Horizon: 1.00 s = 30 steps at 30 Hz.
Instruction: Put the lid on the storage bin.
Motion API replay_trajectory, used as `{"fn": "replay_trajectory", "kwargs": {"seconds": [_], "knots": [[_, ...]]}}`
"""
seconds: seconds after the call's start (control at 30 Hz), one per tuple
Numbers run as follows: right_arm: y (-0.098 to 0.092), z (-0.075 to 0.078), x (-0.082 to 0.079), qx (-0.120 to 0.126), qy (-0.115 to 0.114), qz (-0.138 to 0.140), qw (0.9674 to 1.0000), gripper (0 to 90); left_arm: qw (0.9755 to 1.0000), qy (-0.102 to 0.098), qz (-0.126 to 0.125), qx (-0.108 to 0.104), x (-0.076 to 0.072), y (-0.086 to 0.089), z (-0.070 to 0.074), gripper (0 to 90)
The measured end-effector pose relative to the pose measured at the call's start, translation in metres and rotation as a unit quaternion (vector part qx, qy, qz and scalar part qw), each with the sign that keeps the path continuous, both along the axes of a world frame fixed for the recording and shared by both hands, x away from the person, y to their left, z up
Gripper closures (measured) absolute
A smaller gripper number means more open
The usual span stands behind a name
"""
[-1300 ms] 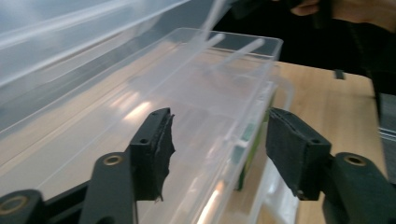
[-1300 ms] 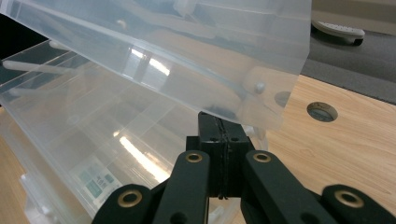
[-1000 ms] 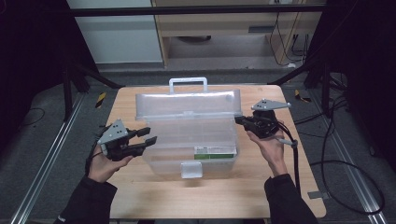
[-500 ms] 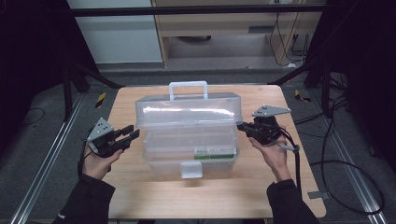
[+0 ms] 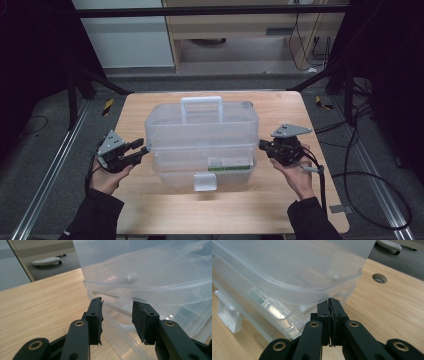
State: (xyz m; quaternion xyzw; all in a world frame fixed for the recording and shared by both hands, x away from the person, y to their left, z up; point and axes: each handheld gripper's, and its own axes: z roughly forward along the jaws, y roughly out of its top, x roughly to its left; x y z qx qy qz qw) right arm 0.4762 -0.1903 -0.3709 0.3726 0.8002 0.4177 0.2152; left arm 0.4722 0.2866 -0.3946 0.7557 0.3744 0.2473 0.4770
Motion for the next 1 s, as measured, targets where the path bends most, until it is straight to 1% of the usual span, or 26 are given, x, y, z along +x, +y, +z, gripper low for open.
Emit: {"fn": "replay_trajectory", "kwargs": {"seconds": [0.1, 0.23, 0.37, 0.4, 0.43, 0.47, 0.5, 0.57, 0.67, 0.7, 0.73, 0.77, 0.87, 0.9, 0.93, 1.0], "knots": [[-0.003, -0.004, -0.003, 0.000, 0.004, 0.000, 1.0000, 88.3, 0.9999, 0.005, 0.000, 0.009, -0.002, 0.000, -0.003, 58.5], [-0.003, -0.009, -0.005, -0.007, 0.012, 0.002, 0.9999, 88.2, 0.9998, 0.010, 0.001, 0.018, -0.004, 0.001, -0.007, 57.0], [-0.003, -0.015, -0.005, -0.016, 0.019, 0.000, 0.9997, 88.5, 0.9992, 0.015, 0.005, 0.036, -0.003, 0.003, -0.011, 55.3], [-0.003, -0.016, -0.004, -0.017, 0.019, -0.001, 0.9997, 88.3, 0.9985, 0.018, 0.010, 0.050, -0.001, 0.003, -0.013, 55.1], [-0.004, -0.017, -0.003, -0.011, 0.022, -0.002, 0.9997, 88.3, 0.9983, 0.021, 0.014, 0.053, 0.000, 0.004, -0.015, 54.3], [-0.004, -0.018, -0.002, -0.012, 0.022, -0.003, 0.9997, 88.2, 0.9988, 0.022, 0.016, 0.041, 0.001, 0.006, -0.017, 52.9], [-0.004, -0.020, -0.001, -0.016, 0.024, -0.006, 0.9996, 88.1, 0.9988, 0.026, 0.020, 0.036, 0.002, 0.008, -0.019, 53.1], [-0.006, -0.025, 0.001, -0.025, 0.029, -0.011, 0.9992, 87.7, 0.9980, 0.029, 0.031, 0.048, 0.004, 0.011, -0.022, 52.6], [-0.013, -0.032, 0.005, -0.030, 0.036, -0.027, 0.9985, 86.1, 0.9970, 0.034, 0.049, 0.048, 0.008, 0.018, -0.027, 50.8], [-0.017, -0.033, 0.006, -0.028, 0.036, -0.033, 0.9984, 84.7, 0.9966, 0.035, 0.057, 0.049, 0.009, 0.021, -0.029, 50.2], [-0.021, -0.035, 0.006, -0.029, 0.034, -0.041, 0.9981, 82.5, 0.9956, 0.037, 0.070, 0.049, 0.010, 0.024, -0.031, 49.2], [-0.026, -0.037, 0.007, -0.029, 0.029, -0.056, 0.9976, 79.4, 0.9948, 0.037, 0.080, 0.050, 0.011, 0.027, -0.033, 47.6], [-0.036, -0.043, 0.009, -0.038, 0.024, -0.083, 0.9956, 69.0, 0.9927, 0.041, 0.104, 0.044, 0.013, 0.034, -0.038, 44.0], [-0.039, -0.044, 0.009, -0.042, 0.022, -0.089, 0.9949, 66.0, 0.9913, 0.043, 0.116, 0.044, 0.014, 0.037, -0.040, 43.0], [-0.043, -0.047, 0.010, -0.045, 0.022, -0.102, 0.9935, 60.0, 0.9906, 0.044, 0.122, 0.044, 0.015, 0.039, -0.041, 41.5], [-0.049, -0.051, 0.011, -0.050, 0.016, -0.120, 0.9914, 51.5, 0.9893, 0.050, 0.131, 0.041, 0.016, 0.045, -0.044, 39.7]]}}
